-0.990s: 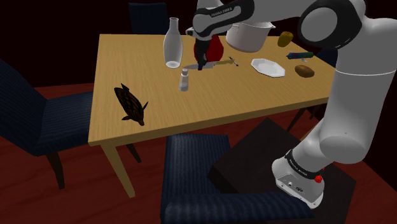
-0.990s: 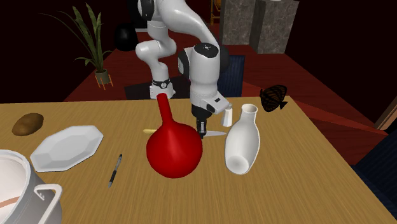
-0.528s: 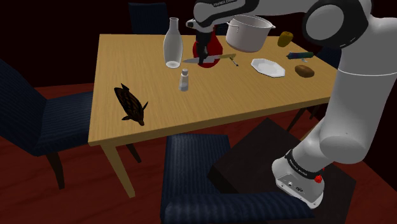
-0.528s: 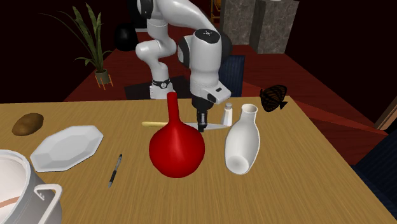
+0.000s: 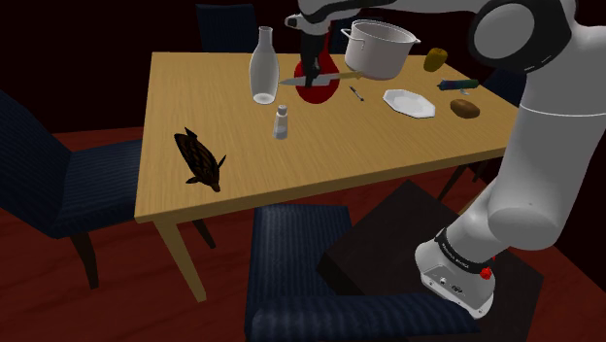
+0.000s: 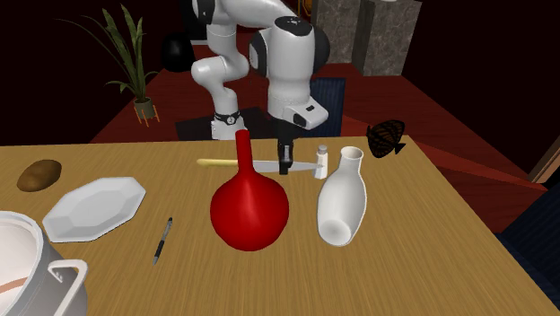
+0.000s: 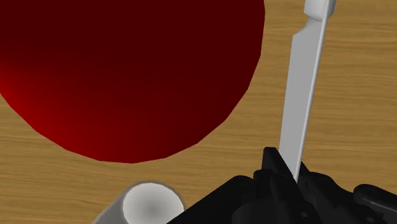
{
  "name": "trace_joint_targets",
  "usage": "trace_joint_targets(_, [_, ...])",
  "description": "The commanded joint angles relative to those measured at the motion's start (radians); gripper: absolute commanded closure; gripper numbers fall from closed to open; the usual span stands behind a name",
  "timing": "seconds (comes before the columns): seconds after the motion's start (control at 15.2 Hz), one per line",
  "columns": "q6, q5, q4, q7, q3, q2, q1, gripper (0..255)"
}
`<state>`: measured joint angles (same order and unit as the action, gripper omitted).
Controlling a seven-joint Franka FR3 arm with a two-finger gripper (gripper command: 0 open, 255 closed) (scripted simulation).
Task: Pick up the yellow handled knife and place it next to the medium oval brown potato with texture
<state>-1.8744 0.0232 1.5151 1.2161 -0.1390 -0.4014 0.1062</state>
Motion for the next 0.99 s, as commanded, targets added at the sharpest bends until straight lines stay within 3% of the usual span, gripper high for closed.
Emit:
trace_joint_targets(0.0, [0.027, -0.001, -0.022, 0.001, -0.001, 0.004, -0.001, 255])
trace_joint_targets(0.4, [0.103, -0.002, -0.091, 0.002, -0.002, 0.012, -0.002, 255])
trace_joint_targets(0.92, [0.002, -0.030, 0.235, 0.115, -0.052, 0.241, -0.064, 255])
